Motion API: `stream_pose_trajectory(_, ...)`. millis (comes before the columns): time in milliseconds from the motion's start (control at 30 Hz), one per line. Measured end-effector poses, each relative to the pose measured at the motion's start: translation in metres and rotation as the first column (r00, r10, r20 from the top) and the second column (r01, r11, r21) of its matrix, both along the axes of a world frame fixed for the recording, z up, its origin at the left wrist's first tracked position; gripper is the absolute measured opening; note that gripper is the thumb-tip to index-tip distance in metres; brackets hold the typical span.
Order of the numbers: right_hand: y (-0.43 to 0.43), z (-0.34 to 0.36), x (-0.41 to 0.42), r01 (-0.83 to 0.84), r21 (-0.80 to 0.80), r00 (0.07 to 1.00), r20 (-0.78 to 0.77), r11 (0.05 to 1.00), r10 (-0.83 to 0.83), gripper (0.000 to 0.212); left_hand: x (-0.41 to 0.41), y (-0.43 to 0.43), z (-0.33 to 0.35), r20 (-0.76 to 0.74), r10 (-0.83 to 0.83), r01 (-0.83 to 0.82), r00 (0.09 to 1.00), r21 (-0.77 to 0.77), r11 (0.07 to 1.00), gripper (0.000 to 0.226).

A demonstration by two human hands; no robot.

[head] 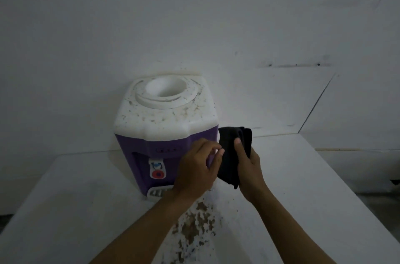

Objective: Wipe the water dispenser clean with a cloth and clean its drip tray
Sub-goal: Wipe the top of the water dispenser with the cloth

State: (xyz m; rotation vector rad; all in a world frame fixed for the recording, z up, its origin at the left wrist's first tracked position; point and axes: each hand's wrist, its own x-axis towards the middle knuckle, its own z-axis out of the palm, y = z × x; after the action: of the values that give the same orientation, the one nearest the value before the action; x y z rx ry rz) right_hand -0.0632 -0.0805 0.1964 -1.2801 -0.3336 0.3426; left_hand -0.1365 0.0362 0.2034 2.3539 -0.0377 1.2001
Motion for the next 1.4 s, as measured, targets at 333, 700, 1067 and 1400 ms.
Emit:
stream_pose_trajectory(333,0.052,0.013,-0.01,0.319,-0.205,0.677,0.733,0.926,-0.071,0.043,-0.031,0.064,0.004,0.167,0.294,-0.327,0.941,0.237,0.915,0.025)
stream_pose_trajectory(700,0.078,0.03,-0.006,0.603,-0.297,0.408,0.912,0.74,0.033,0.052,-0.034,0.087,-0.011,0.147,0.321,-0.346,0.936,0.205,0.916,0.029)
stream_pose_trajectory(1067,0.1,0.068,0.003,0.616,-0.388,0.303,0.92,0.686,0.248,0.037,-0.035,0.091,-0.009,0.178,0.265,-0.289,0.948,0.126,0.949,0.014)
stream_pose_trajectory(1400,0.108,0.075,-0.001,0.629,-0.41,0.303,0.912,0.661,0.277,0.032,-0.031,0.098,-0.004,0.203,0.259,-0.275,0.944,0.055,0.96,0.022)
